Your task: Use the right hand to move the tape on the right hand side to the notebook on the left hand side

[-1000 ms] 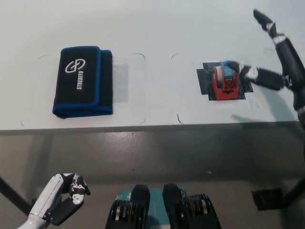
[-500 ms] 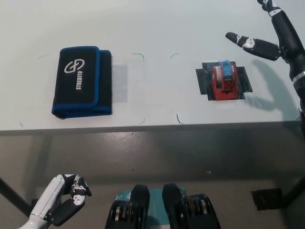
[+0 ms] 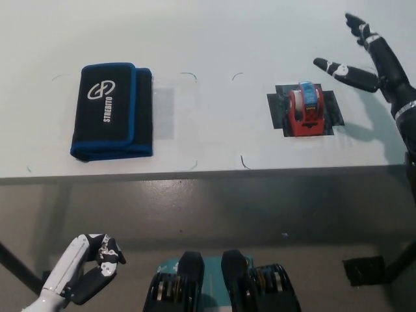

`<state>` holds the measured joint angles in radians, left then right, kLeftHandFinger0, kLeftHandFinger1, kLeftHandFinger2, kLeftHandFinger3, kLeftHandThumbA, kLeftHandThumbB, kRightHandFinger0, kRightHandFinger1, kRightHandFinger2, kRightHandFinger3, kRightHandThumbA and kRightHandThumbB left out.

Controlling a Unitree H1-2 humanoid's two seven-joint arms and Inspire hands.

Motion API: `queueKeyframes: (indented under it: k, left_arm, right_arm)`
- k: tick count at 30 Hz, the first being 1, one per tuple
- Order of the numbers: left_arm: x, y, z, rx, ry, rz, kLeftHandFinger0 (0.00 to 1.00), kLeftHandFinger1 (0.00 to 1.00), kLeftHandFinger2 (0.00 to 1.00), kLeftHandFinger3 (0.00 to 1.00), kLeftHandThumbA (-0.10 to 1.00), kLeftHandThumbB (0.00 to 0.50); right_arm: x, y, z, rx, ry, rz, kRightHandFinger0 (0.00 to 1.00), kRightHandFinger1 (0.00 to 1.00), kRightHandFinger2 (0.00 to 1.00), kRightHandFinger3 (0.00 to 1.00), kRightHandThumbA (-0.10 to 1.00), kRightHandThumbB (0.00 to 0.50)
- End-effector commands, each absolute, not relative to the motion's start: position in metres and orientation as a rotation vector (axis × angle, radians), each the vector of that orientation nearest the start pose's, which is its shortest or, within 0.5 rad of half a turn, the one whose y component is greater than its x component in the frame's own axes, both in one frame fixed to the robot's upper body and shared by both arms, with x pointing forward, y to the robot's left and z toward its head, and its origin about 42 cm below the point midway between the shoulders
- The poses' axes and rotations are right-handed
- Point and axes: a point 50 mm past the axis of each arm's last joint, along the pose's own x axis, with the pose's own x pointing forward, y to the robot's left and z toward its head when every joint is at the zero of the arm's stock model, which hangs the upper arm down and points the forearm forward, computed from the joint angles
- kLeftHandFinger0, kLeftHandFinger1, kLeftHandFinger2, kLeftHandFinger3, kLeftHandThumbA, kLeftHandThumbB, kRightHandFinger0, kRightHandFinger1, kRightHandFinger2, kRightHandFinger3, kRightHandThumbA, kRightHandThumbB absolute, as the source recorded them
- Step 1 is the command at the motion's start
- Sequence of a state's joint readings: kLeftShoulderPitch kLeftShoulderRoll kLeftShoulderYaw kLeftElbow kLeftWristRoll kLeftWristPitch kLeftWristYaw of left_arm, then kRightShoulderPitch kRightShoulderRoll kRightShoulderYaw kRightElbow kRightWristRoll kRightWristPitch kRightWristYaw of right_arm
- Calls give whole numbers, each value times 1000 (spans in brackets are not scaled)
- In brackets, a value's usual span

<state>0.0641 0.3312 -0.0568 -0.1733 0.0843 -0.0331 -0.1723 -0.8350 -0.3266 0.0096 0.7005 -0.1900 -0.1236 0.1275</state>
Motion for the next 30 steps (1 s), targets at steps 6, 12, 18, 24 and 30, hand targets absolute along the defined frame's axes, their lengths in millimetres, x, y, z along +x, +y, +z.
queueKeyframes:
  k: [6,12,18,24,30]
  left_arm:
    - [262,282,142,416,-135,-258,275,206,191,355,172,0]
    - [262,281,143,425,-145,-259,268,199,181,351,170,3]
    - [263,281,144,424,-143,-252,270,200,185,359,174,1]
    - [264,282,144,426,-150,-251,279,206,185,361,209,2]
    - [264,282,145,426,-144,-255,278,204,182,360,220,0]
  right_arm:
    - [542,-280,286,-456,-297,114,1000,1000,1000,1000,1000,469]
    - [540,-285,251,-431,-224,97,1000,1000,1000,1000,1000,425]
    - [537,-287,227,-443,-178,89,1000,1000,1000,1000,1000,448]
    - [531,-284,204,-407,-132,108,1000,1000,1000,1000,999,423]
    - [526,-279,183,-367,-80,120,1000,1000,1000,1000,980,415]
